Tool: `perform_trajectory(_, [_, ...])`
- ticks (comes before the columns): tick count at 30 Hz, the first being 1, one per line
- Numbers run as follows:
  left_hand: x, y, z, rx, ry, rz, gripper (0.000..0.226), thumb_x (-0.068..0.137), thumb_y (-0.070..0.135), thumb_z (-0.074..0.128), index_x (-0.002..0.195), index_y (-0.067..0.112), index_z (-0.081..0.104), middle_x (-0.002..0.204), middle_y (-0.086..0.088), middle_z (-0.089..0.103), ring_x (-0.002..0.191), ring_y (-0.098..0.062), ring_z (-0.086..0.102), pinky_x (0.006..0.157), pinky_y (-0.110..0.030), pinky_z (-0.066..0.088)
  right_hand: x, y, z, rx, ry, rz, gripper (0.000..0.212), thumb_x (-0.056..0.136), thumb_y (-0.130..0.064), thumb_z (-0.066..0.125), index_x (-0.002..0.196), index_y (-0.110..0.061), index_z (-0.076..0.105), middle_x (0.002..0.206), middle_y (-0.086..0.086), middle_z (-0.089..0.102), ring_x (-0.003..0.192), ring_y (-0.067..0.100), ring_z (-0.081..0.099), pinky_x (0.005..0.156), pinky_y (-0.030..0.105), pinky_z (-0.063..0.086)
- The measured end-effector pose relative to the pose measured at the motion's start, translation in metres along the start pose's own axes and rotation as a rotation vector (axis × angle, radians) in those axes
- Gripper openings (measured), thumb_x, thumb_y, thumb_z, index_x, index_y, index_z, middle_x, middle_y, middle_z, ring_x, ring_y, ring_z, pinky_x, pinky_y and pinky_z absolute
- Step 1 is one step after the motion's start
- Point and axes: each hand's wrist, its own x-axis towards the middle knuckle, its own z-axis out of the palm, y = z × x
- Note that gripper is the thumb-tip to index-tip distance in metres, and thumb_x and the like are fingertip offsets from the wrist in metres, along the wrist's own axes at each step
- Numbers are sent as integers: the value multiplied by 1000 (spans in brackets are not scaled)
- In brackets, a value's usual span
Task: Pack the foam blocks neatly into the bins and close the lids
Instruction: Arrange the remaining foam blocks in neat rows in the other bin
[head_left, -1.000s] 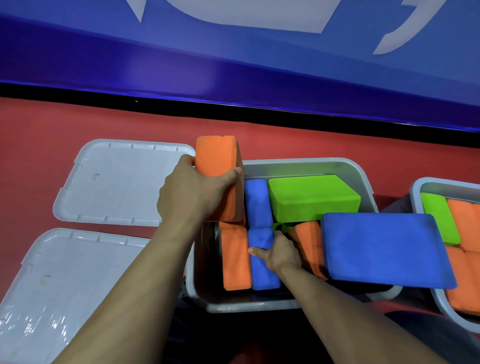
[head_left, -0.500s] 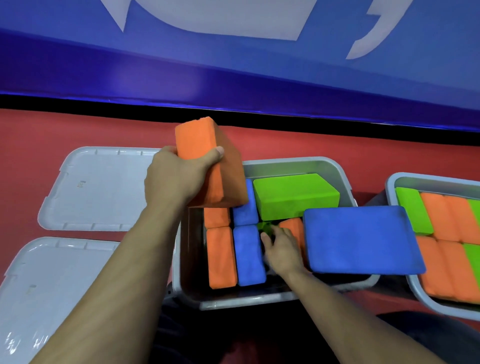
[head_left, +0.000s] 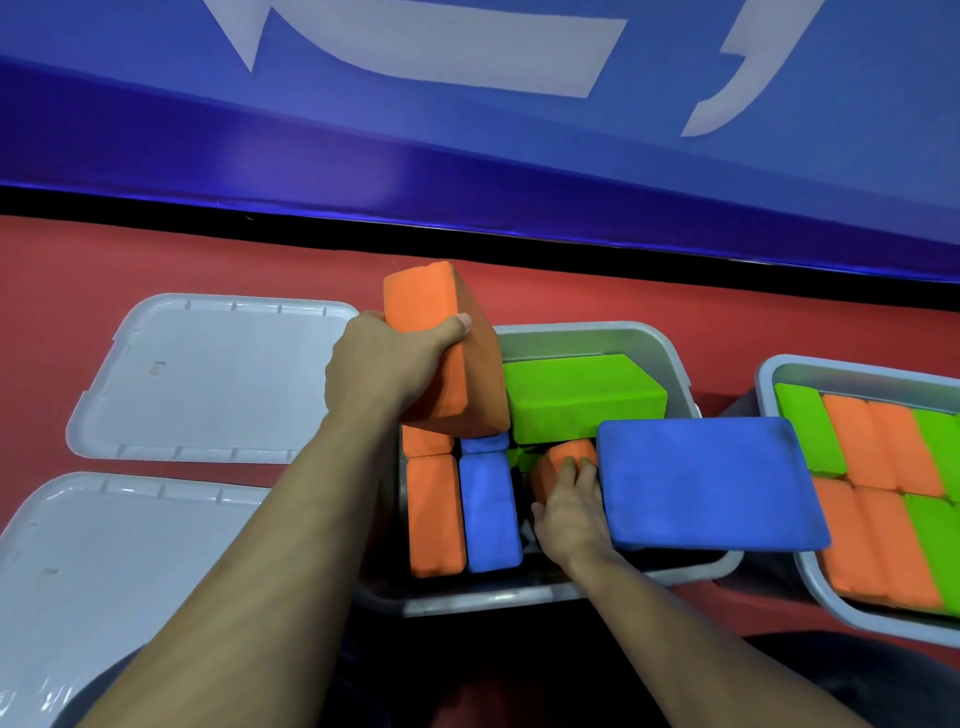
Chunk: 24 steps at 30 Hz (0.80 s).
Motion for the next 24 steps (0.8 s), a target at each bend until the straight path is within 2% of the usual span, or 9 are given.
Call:
perform_trajectory(3, [2, -2, -2, -2, -10, -2, 87, 45, 86, 66, 97, 17, 66, 96, -2, 69, 91, -31, 68, 85, -49, 59, -4, -3, -3, -67, 26, -46, 73, 87, -27, 68, 144, -4, 29, 139, 14, 29, 132, 35, 41, 113, 38, 35])
perform_trajectory(6, [3, -1, -4, -18, -6, 14, 87, 44, 87, 66, 96, 17, 66, 95, -3, 70, 90, -31, 68, 84, -50, 59, -11, -16, -22, -8, 61, -157, 55, 91, -26, 64, 138, -8, 42, 140, 12, 39, 131, 33, 43, 109, 40, 38])
perform_trajectory(10, [4, 2, -4, -37, 4, 31, 87, 45, 88, 66, 93, 16, 68, 92, -3, 71, 88, -31, 69, 83, -50, 59, 2, -26, -88, 60, 270, -301, 62, 90, -37, 68, 142, -10, 48, 142, 9, 45, 132, 31, 43, 111, 40, 36])
perform_trajectory(12, [1, 2, -3, -33, 5, 42, 86, 46, 87, 67, 93, 15, 67, 91, -4, 70, 87, -31, 69, 82, -50, 59, 21, -15, -130, 42, 271, -203, 78, 83, -49, 75, 145, -12, 44, 144, 13, 43, 133, 35, 41, 113, 42, 35])
perform_trajectory(15, [-3, 1, -6, -31, -7, 49, 84, 48, 87, 68, 93, 16, 68, 91, -3, 70, 86, -31, 68, 82, -51, 59, 49, 33, -182, -79, 117, 134, 114, 64, -71, 80, 151, -16, 30, 152, 19, 32, 140, 42, 35, 116, 48, 32])
perform_trajectory(18, [-6, 2, -13, -44, -9, 64, 83, 50, 86, 67, 93, 15, 68, 90, -4, 70, 86, -30, 68, 83, -50, 59, 50, 94, -205, 13, 29, 419, 139, 51, -74, 85, 156, -13, 17, 159, 21, 24, 145, 41, 29, 115, 53, 33])
perform_trajectory(21, [-7, 3, -19, -67, 2, 73, 81, 49, 85, 68, 88, 14, 69, 86, -5, 71, 84, -31, 69, 83, -51, 59, 38, 142, -200, 350, -17, 539, 145, 43, -72, 90, 155, -7, 25, 156, 15, 38, 138, 37, 43, 111, 52, 40])
perform_trajectory(22, [-8, 4, -21, -78, 5, 75, 80, 49, 84, 69, 88, 15, 69, 86, -5, 71, 83, -31, 69, 83, -52, 59, 34, 151, -196, 430, -30, 530, 142, 36, -73, 90, 149, -6, 37, 148, 13, 49, 128, 35, 53, 104, 49, 47])
perform_trajectory(24, [-10, 6, -24, -114, 6, 75, 77, 49, 83, 72, 88, 16, 69, 86, -4, 71, 84, -30, 69, 82, -53, 60, 29, 157, -198, 532, -75, 445, 111, 40, -65, 92, 131, -8, 61, 125, 8, 67, 101, 26, 67, 76, 36, 54])
